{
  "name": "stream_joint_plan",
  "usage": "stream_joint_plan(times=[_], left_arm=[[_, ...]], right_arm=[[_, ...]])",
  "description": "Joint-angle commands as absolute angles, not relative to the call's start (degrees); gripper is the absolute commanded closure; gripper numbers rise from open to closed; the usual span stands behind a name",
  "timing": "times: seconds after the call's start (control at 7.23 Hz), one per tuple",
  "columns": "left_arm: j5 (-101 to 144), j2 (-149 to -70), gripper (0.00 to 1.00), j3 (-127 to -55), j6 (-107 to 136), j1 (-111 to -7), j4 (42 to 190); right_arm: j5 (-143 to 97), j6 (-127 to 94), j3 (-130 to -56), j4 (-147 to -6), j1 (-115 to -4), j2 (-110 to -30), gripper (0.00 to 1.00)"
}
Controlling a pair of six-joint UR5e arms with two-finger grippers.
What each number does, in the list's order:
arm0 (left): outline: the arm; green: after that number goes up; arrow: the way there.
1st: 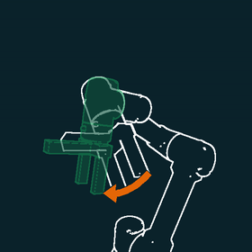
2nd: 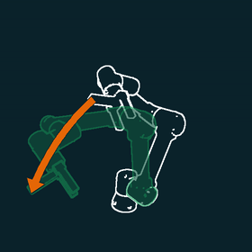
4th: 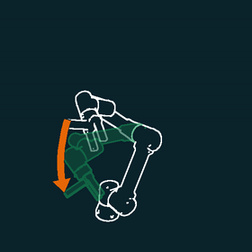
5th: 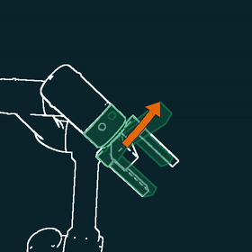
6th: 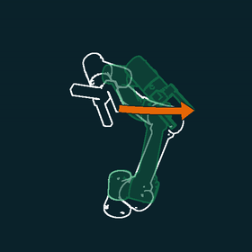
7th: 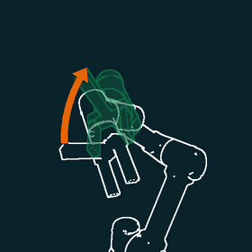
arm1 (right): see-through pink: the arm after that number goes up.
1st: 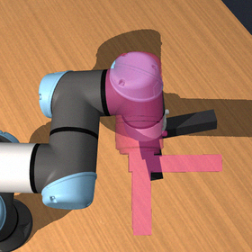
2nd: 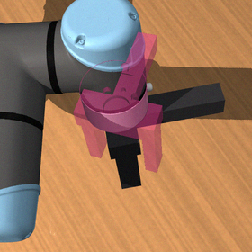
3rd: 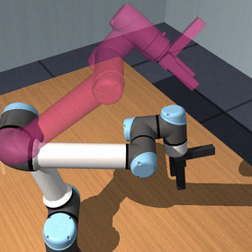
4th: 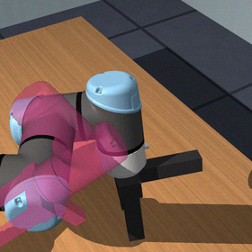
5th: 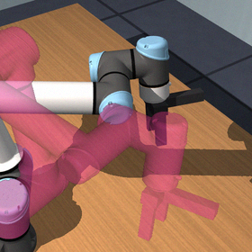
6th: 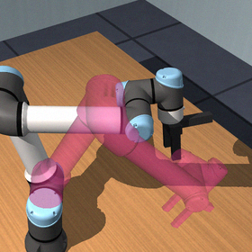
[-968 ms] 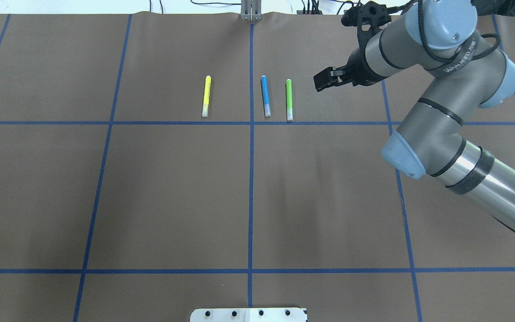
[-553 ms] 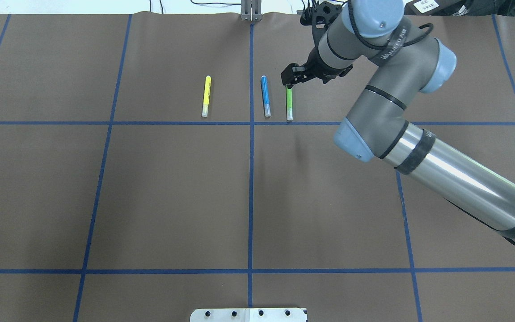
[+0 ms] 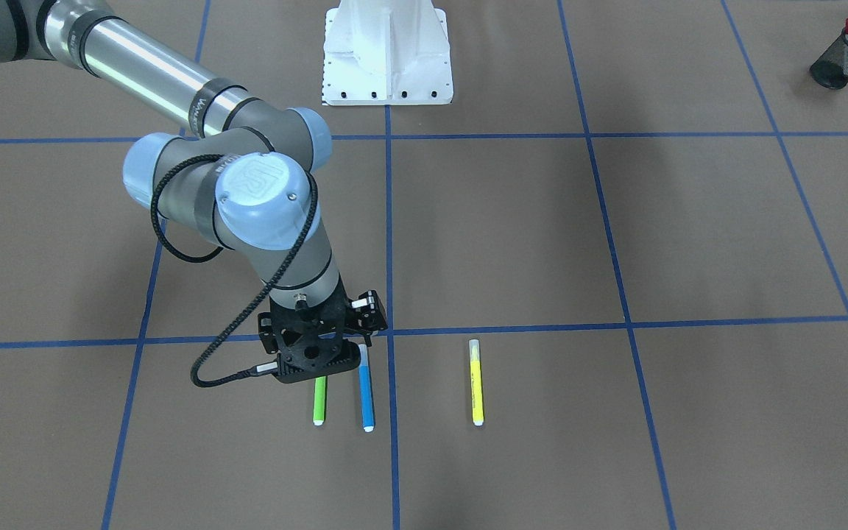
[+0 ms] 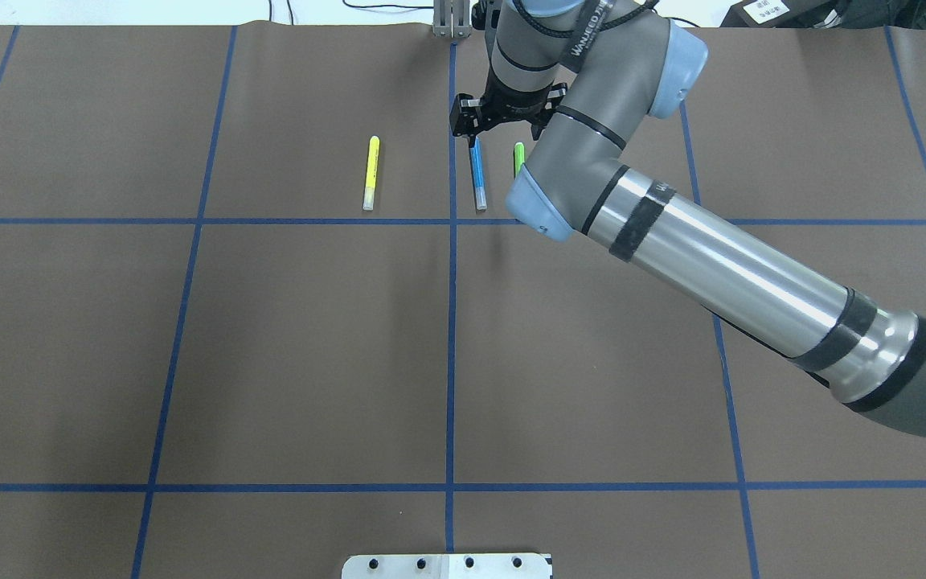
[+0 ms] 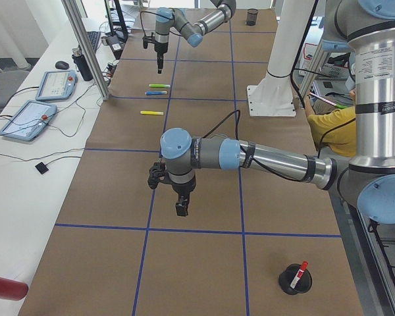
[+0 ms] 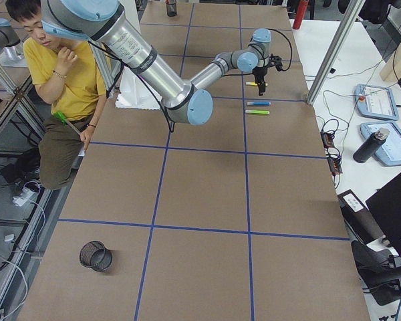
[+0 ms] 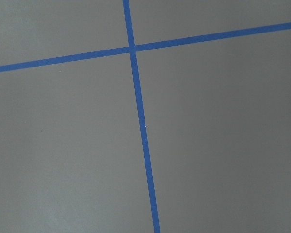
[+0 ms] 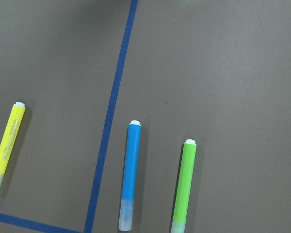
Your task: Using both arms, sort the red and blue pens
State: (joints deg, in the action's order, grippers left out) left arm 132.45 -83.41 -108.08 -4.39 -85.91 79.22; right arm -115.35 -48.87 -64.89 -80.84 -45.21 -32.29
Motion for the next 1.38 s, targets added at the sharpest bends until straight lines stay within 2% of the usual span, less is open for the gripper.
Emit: stream_joint_plan(times=[0.0, 0.14, 0.28, 0.41, 0.83, 0.97, 1.11, 1.24], left_arm=[[132.5, -83.4, 0.00, -107.8, -4.4, -85.9, 79.9], [132.5, -83.4, 0.00, -107.8, -4.4, -86.0, 79.9], [132.5, -83.4, 0.00, -107.8, -4.4, -86.0, 79.9], [132.5, -83.4, 0.00, -107.8, -4.4, -86.0, 79.9], [132.5, -83.4, 0.00, -107.8, -4.4, -86.0, 79.9], [132.5, -83.4, 0.00, -107.8, -4.4, -86.0, 79.9], [132.5, -83.4, 0.00, -107.8, -4.4, -85.9, 80.1], [132.5, -83.4, 0.00, -107.8, -4.4, -86.0, 80.1]], right_arm=[[-116.3, -45.6, -56.4, -82.3, -43.7, -28.0, 0.00], [-116.0, -44.1, -54.4, -82.2, -42.5, -28.0, 0.00], [-115.5, -44.6, -54.2, -82.0, -41.9, -27.8, 0.14], [-114.7, -45.9, -54.2, -81.4, -41.1, -27.8, 0.20], [-111.5, -52.6, -51.5, -75.2, -39.2, -28.2, 0.23], [-111.4, -52.6, -51.5, -75.1, -39.2, -28.2, 0.35], [-111.4, -52.8, -51.5, -74.9, -39.2, -28.4, 0.42], [-111.4, -54.8, -51.5, -74.8, -39.2, -28.4, 0.44]])
